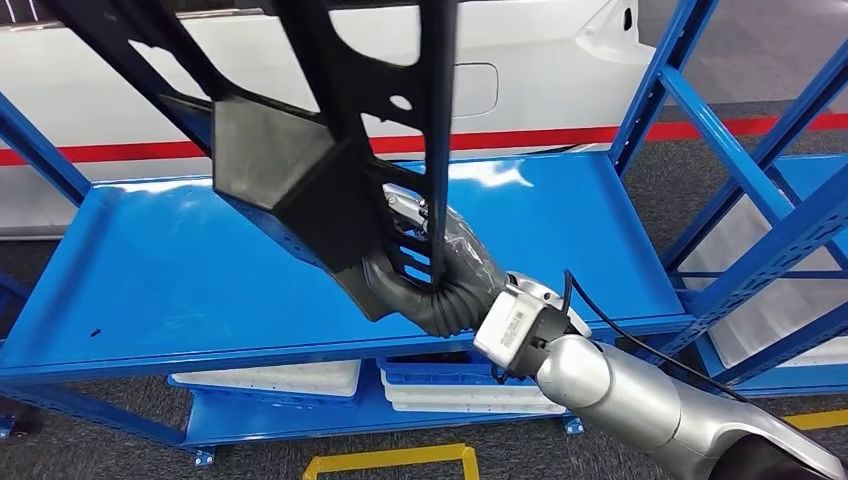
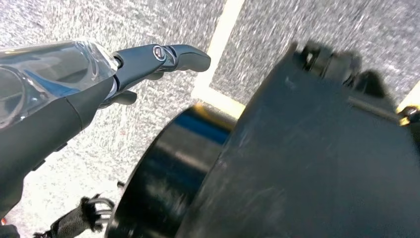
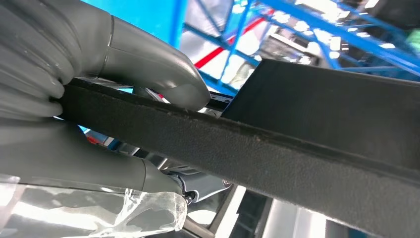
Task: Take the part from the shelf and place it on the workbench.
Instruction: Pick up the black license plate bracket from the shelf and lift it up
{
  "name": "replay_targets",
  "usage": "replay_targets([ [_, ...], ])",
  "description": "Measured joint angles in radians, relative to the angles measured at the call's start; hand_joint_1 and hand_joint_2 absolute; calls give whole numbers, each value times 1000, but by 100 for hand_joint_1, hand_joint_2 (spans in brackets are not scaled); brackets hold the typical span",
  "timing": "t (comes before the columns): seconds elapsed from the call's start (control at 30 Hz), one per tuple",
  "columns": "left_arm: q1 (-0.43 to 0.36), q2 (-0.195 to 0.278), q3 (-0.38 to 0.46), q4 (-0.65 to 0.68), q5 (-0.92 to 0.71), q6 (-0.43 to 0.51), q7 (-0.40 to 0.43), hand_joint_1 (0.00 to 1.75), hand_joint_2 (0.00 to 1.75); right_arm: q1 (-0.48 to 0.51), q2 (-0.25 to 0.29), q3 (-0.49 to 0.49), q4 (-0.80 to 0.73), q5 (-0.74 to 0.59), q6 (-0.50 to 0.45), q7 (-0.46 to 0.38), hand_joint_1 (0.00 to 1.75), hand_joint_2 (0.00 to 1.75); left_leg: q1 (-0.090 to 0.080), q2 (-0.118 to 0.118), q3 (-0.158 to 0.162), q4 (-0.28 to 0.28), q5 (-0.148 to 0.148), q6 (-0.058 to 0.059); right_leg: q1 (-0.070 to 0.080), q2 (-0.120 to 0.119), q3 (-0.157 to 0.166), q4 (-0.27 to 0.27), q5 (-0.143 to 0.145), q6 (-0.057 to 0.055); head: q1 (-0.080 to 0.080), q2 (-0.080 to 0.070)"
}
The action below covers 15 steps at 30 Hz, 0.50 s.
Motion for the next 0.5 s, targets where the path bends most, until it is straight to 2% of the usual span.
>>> replay_targets([
  [0.07,0,0,8,0,11,21,-36,0,175,39,-2,-1,-22,-4,2,-27,175,175,3,0,-2,1,-2,-9,2,0,0,-3,3,-9,0,0],
  [0.13,-1,0,15,0,24,40,-80,0,175,81,-4,-1,-41,4,1,-48,175,175,6,1,-18,38,-30,-20,-2,-1,1,-6,6,-18,-1,0],
  [0.17,-2,0,20,0,29,47,-102,0,175,101,-4,-1,-51,10,1,-55,175,175,9,2,-40,88,-59,-26,-4,-2,1,-7,7,-21,-2,0],
  [0.23,-6,0,30,0,32,56,-135,0,175,140,-6,-1,-67,18,1,-64,175,175,13,2,-103,229,-123,-36,-5,-3,1,-6,7,-24,-3,0],
  [0.27,-10,0,35,0,30,59,-145,0,175,160,-7,-1,-73,21,1,-66,175,175,14,2,-130,288,-142,-39,-5,-4,1,-6,7,-24,-3,0],
  [0.3,-15,0,39,0,26,63,-150,0,175,176,-8,-1,-77,21,2,-67,175,175,15,2,-140,310,-142,-40,-5,-4,1,-6,7,-24,-3,0],
  [0.33,-19,0,40,0,22,67,-152,0,175,188,-8,-1,-80,21,3,-68,175,175,15,2,-130,291,-123,-39,-5,-3,2,-6,7,-24,-3,0],
  [0.4,-23,0,43,0,20,71,-156,0,175,203,-9,-4,-87,21,4,-70,175,175,15,2,-61,149,-54,-32,-5,1,5,-6,6,-22,-3,0],
  [0.43,-24,0,45,0,24,70,-160,0,175,209,-10,-6,-91,21,4,-71,175,175,13,2,-27,76,-29,-28,-2,3,5,-5,5,-20,-3,0],
  [0.47,-26,0,49,0,29,65,-163,0,175,216,-10,-9,-95,21,4,-72,175,175,10,2,-3,26,-15,-24,-1,4,4,-5,5,-16,-3,0],
  [0.5,-27,0,54,0,35,59,-165,0,175,223,-10,-11,-98,21,5,-74,175,175,8,1,7,4,-12,-20,1,4,3,-5,5,-13,-2,0],
])
